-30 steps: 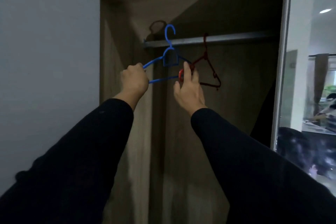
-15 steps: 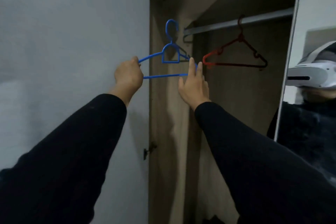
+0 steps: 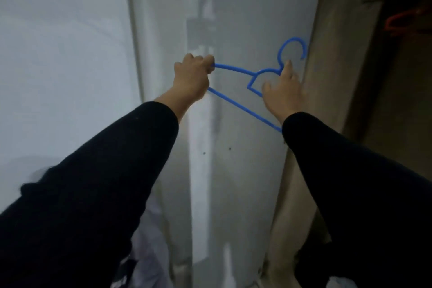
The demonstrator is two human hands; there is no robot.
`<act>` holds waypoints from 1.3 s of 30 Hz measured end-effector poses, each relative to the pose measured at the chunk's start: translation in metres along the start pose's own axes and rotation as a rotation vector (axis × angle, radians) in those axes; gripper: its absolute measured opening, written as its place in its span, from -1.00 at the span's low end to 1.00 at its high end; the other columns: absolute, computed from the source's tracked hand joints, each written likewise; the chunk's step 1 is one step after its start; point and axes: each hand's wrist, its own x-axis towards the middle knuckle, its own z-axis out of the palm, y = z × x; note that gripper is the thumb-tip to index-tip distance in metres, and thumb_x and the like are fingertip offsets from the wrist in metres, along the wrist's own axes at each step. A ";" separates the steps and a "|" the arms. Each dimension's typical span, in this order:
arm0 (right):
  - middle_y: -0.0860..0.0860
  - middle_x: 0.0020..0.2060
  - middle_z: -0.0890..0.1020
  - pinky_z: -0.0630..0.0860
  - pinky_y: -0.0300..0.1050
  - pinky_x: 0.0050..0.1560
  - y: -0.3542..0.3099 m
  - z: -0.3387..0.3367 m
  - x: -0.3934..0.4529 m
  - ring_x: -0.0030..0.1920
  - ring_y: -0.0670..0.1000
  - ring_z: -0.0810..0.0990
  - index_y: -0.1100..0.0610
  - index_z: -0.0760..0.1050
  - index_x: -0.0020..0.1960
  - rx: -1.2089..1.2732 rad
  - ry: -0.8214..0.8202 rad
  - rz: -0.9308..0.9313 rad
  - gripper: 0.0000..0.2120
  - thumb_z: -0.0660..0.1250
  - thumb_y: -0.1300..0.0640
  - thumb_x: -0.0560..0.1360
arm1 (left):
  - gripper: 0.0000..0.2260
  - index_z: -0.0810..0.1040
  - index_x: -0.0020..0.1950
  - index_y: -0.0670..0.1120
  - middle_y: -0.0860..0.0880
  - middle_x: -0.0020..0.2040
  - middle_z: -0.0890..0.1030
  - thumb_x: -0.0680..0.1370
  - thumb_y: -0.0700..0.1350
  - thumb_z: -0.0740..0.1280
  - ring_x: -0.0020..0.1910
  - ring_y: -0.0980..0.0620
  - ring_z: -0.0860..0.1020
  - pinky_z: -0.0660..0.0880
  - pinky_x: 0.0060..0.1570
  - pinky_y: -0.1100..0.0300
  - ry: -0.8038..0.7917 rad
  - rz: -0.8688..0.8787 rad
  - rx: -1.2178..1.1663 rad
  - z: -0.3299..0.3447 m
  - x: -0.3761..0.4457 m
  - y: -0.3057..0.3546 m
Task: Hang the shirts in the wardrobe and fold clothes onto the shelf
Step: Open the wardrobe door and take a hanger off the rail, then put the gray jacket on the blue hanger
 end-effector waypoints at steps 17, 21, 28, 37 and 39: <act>0.00 -0.30 0.43 0.58 -0.08 -0.25 -0.135 0.131 -0.133 -0.15 0.14 0.62 0.15 0.36 -0.12 0.413 -0.596 -0.079 -0.73 0.04 0.03 0.66 | -0.57 0.21 0.46 0.02 -0.08 0.39 0.28 0.61 0.00 0.20 0.37 -0.07 0.27 0.32 0.22 -0.01 -0.162 -0.716 0.075 -0.067 -0.171 -0.202; 0.08 -0.17 0.52 0.60 0.15 -0.01 -0.138 0.171 -0.141 -0.10 0.16 0.61 0.19 0.42 0.06 0.378 -0.625 -0.087 -0.71 0.02 0.02 0.66 | -0.49 0.18 0.46 -0.07 -0.12 0.37 0.29 0.57 0.00 0.27 0.37 -0.09 0.30 0.31 0.26 -0.03 -0.358 -0.889 0.099 -0.031 -0.194 -0.220; 0.09 -0.16 0.52 0.55 0.03 0.01 -0.136 0.244 -0.138 -0.11 0.17 0.62 0.23 0.41 0.16 0.276 -0.710 -0.170 -0.66 -0.01 0.03 0.66 | -0.55 0.40 0.36 -0.13 -0.08 0.28 0.47 0.54 0.07 0.25 0.27 -0.13 0.44 0.37 0.30 0.03 -0.836 -0.842 0.181 0.050 -0.212 -0.248; 0.11 -0.09 0.53 0.32 -0.11 -0.12 -0.124 0.313 -0.128 -0.15 0.05 0.44 0.22 0.38 0.27 0.185 -0.784 -0.239 -0.66 -0.01 0.05 0.66 | -0.66 0.43 0.26 -0.18 -0.13 0.14 0.53 0.61 0.02 0.15 0.11 -0.12 0.50 0.39 0.05 0.07 -0.963 -0.846 0.228 0.133 -0.217 -0.268; 0.10 -0.13 0.51 0.32 -0.11 -0.13 -0.122 0.320 -0.127 -0.17 0.04 0.44 0.21 0.38 0.26 0.176 -0.798 -0.240 -0.67 -0.01 0.05 0.66 | -0.71 0.45 0.24 -0.21 -0.16 0.15 0.55 0.61 -0.06 0.16 0.05 -0.11 0.52 0.43 0.04 0.08 -0.935 -0.844 0.232 0.137 -0.218 -0.271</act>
